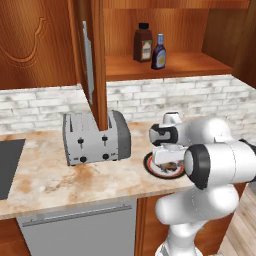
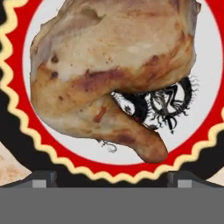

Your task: Pick the chicken drumstick from the plate and place it on the cutting board. Then pick the condiment bottle from the cabinet and place it next to the cutting board.

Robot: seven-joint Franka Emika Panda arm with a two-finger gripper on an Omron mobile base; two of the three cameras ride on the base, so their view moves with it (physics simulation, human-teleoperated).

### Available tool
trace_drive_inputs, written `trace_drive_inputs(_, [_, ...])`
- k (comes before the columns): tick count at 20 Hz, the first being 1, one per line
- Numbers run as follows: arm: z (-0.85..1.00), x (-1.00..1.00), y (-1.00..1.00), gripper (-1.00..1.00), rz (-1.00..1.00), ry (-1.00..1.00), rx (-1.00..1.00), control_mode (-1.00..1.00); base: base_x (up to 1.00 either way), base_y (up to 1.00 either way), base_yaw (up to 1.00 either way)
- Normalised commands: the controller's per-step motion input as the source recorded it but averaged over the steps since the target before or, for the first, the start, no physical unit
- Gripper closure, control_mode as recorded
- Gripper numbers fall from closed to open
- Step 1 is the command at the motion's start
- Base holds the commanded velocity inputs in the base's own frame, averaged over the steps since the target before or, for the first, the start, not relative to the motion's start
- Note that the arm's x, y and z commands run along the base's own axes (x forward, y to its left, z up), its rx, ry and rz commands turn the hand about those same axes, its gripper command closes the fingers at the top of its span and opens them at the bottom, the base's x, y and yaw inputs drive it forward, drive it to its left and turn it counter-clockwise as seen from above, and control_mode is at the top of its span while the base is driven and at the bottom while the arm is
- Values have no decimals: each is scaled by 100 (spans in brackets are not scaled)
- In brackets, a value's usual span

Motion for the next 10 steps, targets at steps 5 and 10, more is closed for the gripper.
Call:
trace_drive_inputs(5, [-6,2,-5,-100,10,1,0,-100,0,0,0])
trace_drive_inputs(10, [0,0,-9,-100,10,0,0,-100,0,0,0])
